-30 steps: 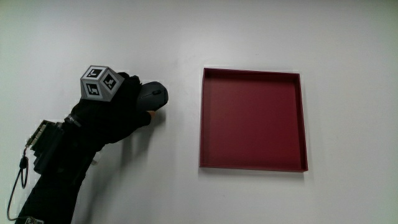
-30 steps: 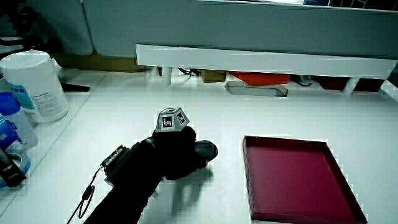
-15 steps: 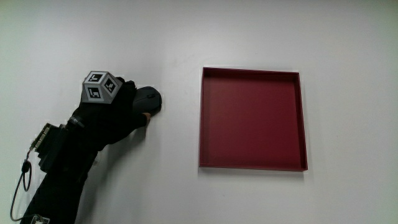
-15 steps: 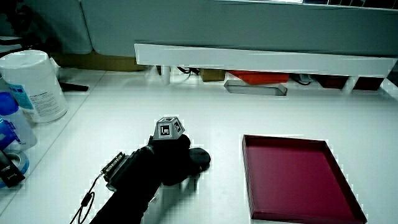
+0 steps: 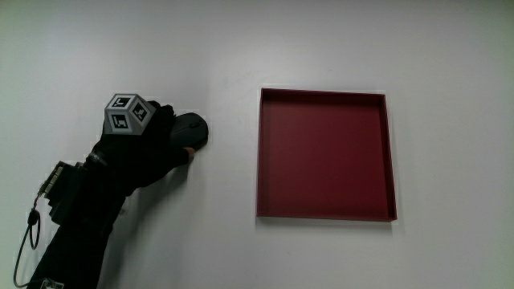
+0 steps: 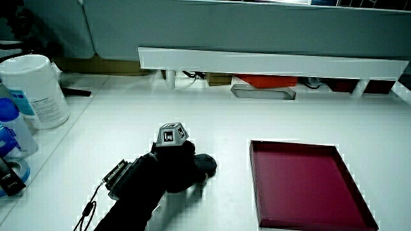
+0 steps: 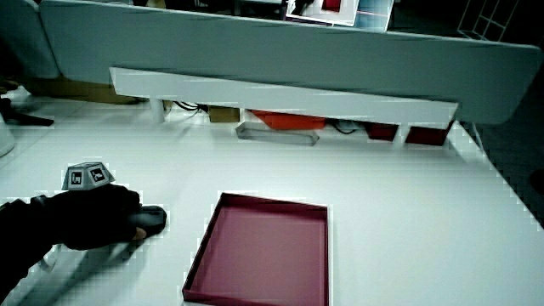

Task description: Place mouse on desk

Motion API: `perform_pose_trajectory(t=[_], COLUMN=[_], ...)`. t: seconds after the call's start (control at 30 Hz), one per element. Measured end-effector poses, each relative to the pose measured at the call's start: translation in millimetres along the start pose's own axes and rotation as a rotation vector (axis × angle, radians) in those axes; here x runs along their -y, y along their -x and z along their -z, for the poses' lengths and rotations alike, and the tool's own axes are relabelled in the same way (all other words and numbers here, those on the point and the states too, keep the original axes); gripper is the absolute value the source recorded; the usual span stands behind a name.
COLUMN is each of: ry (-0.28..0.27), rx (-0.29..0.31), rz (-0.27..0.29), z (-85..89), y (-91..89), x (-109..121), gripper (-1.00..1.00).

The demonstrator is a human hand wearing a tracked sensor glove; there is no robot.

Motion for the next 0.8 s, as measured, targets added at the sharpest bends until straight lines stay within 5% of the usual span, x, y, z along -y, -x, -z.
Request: perform_pose_trajectory(t=[0.2,0.43,0.47,0.5,0.63,0.67,0.7,0.8], ry=[0.009,-0.055,-0.05,-0.072,-0.074,-0.067,-0.092,-0.035], rx=[0.031,-0.022,-0.032,0.007,-0.019,-0.034,-0.105,-0.03], rz=[-0.03,0.004,0.056,-0.002,0.197,0.098,0.109,0.172], z=[6.6,-8.3,-14.0,-32.2,-28.7,-44.2,-51.8,-32.1], y=[14.6,16.7,8.8,-12.0,-14.6,-35.1,-48.6,-46.0], x=[2,55,67,91,116,136,150,156], gripper=[-0.67,-1.0,-1.0,-1.0,-1.0,-1.0,-1.0,-1.0])
